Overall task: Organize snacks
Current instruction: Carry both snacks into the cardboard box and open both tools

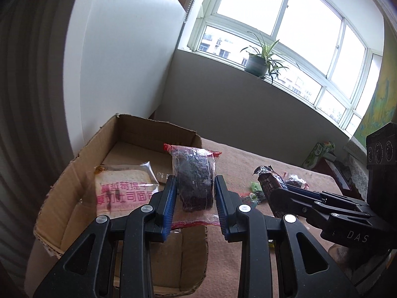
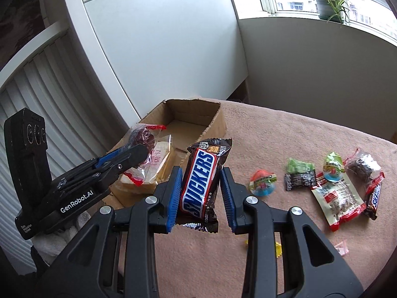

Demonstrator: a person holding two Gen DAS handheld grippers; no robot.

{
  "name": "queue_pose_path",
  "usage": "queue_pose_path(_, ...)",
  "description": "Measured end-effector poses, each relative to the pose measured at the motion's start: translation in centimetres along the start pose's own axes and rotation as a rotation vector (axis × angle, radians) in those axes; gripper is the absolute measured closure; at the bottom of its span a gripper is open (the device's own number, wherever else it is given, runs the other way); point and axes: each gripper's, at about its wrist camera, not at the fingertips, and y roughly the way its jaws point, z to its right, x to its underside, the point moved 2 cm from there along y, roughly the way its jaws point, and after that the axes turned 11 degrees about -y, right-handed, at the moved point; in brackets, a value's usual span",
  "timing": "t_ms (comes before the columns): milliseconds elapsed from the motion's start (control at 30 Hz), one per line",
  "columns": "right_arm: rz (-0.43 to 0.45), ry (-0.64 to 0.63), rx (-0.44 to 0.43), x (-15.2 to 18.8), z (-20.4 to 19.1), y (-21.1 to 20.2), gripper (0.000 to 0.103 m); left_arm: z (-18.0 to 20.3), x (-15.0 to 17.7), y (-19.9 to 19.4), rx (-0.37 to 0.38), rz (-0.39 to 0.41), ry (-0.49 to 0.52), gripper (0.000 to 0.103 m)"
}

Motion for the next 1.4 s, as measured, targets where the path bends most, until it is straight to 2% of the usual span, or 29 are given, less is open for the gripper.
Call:
queue_pose_path(233,-0.029,-0.044,-0.054,-0.6,-3.4,3.0,0.070,-3.3,-0.9,-0.5,-0.067,0.036,-0.039,0.074)
queue_pose_path(633,-0.077,-0.125,-0.094,-0.7,-7.2,5.6,0.069,-6.6,-1.2,0.0,-0.140,0.035,-0.098,0.073)
queue_pose_path(667,-0.077,-0.132,-0.087,-0.6,-7.3,5.6,0.067,-6.9,-1.2,-0.2,-0.143,0.039,-0.102,0.069)
queue_pose_path(700,-0.077,-0.138,-0.087,-0.7,-7.5,5.7,0.058,-7.3,-1.3,-0.5,-0.145,0.045,-0.109,0.065)
queue_pose_path(733,-0.072,-0.139,-0.087,-0.7,-7.5,5.6,0.053,-7.3,-1.4,-0.6,-0.140,0.051,-0.113,0.059)
queue_pose_path(767,-0.065,-0.139,-0.083,-0.8,-7.4,5.5,0.044,-7.3,-1.4,-0.6,-0.136,0.053,-0.114,0.057)
queue_pose_path(800,-0.058,-0.139,-0.080,-0.8,-7.2,5.4,0.040,-7.2,-1.4,-0.6,-0.133,0.052,-0.113,0.056)
queue_pose_path(1200,-0.035,-0.110,-0.049,-0.7,-5.0,3.0,0.039,-5.9,-1.4,-0.3,-0.112,0.050,-0.102,0.056)
queue_pose_path(1400,-0.028,-0.080,-0.012,0.1,-2.5,1.1,0.039,-4.1,-1.0,-0.1,-0.089,0.042,-0.071,0.056)
